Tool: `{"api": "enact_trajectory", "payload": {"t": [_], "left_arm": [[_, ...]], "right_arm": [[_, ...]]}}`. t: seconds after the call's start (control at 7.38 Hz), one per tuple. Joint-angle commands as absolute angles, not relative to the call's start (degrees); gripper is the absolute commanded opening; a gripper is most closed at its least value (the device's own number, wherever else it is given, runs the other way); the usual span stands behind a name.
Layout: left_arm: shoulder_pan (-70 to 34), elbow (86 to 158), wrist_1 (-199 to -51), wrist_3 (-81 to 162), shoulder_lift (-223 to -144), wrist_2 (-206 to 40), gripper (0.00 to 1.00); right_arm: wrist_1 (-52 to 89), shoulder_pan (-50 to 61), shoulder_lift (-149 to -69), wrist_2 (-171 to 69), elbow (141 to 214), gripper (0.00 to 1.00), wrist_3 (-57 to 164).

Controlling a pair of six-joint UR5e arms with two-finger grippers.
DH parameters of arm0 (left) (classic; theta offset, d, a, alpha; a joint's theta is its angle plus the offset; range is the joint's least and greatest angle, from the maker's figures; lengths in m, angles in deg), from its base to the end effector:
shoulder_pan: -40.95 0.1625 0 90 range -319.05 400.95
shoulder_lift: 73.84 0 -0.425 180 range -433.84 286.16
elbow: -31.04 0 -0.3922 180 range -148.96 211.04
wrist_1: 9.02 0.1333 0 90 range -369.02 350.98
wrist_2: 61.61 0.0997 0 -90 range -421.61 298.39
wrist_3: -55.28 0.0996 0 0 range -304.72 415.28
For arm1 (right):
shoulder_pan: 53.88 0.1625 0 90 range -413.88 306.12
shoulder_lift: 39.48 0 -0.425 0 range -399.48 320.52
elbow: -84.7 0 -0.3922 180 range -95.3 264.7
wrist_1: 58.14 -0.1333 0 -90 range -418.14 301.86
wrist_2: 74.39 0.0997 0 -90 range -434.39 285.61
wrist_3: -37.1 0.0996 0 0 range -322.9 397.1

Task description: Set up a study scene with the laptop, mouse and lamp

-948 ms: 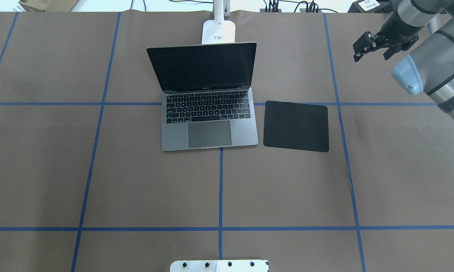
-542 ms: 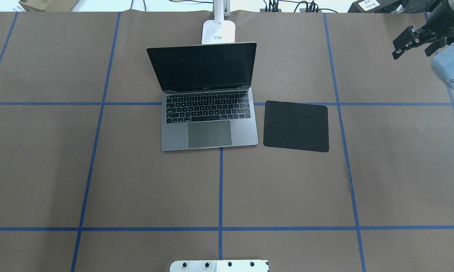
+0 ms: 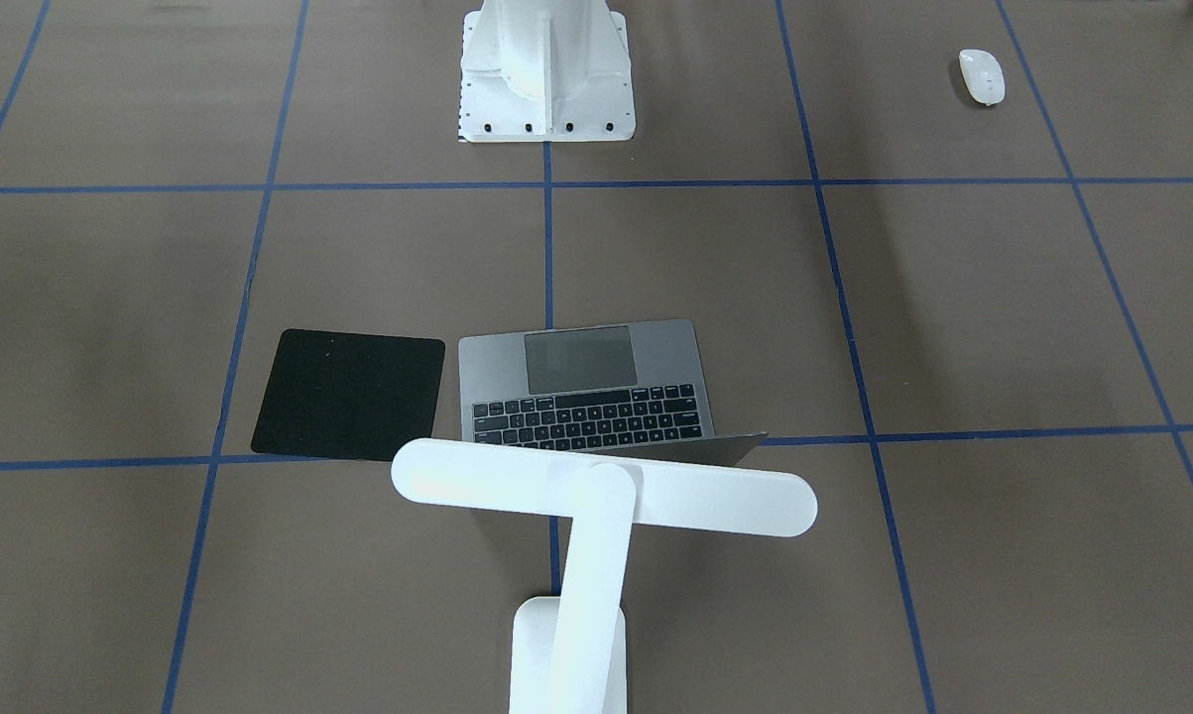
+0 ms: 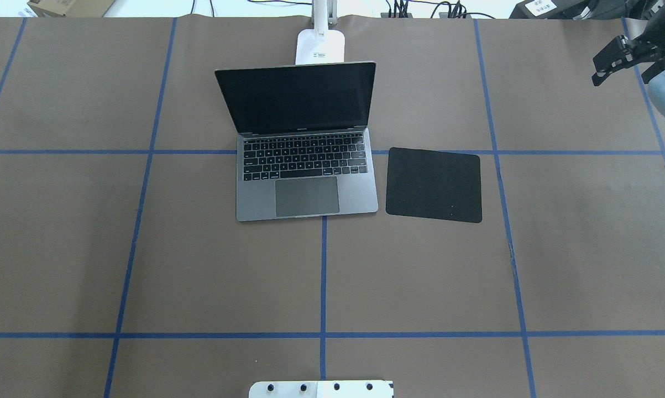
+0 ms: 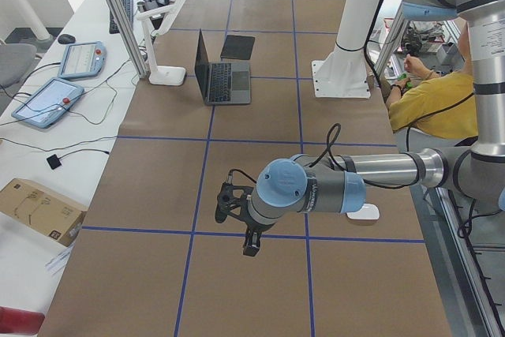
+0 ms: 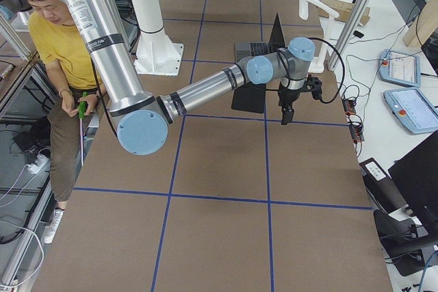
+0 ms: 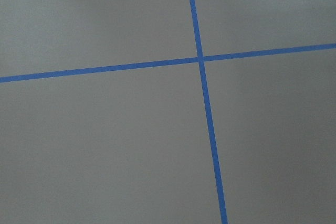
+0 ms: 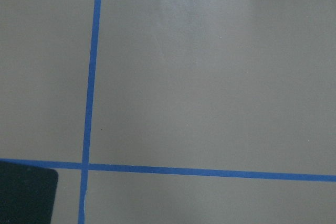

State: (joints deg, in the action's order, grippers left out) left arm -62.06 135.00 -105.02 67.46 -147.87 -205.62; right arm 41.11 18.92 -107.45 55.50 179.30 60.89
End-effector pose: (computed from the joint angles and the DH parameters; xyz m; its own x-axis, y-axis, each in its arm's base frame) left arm -0.1366 -0.3570 0.6363 0.6194 0.1294 -0.7743 0.0960 0.9664 0.2383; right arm -0.1194 -0.6204 0.4238 0.7327 -0.0073 0.6805 -0.0146 0.9995 0.0264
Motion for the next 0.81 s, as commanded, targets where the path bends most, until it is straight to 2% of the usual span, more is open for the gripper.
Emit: {"api": "enact_trajectory", "payload": {"t": [0.0,0.54,0.68], "left_arm": [[-62.1,134.6,-106.1,66.8,-145.7,-219.7,1.0],[-62.1,135.2,-106.3,67.1,-145.2,-217.5,1.0],[-62.1,135.4,-107.4,67.0,-145.1,-215.4,1.0]], "right_arm": [[37.3,18.9,-107.0,55.5,179.4,0.99,71.2],[24.9,18.6,-108.5,55.1,177.7,0.99,73.1],[20.2,17.9,-107.7,55.2,173.9,0.99,67.7]]}}
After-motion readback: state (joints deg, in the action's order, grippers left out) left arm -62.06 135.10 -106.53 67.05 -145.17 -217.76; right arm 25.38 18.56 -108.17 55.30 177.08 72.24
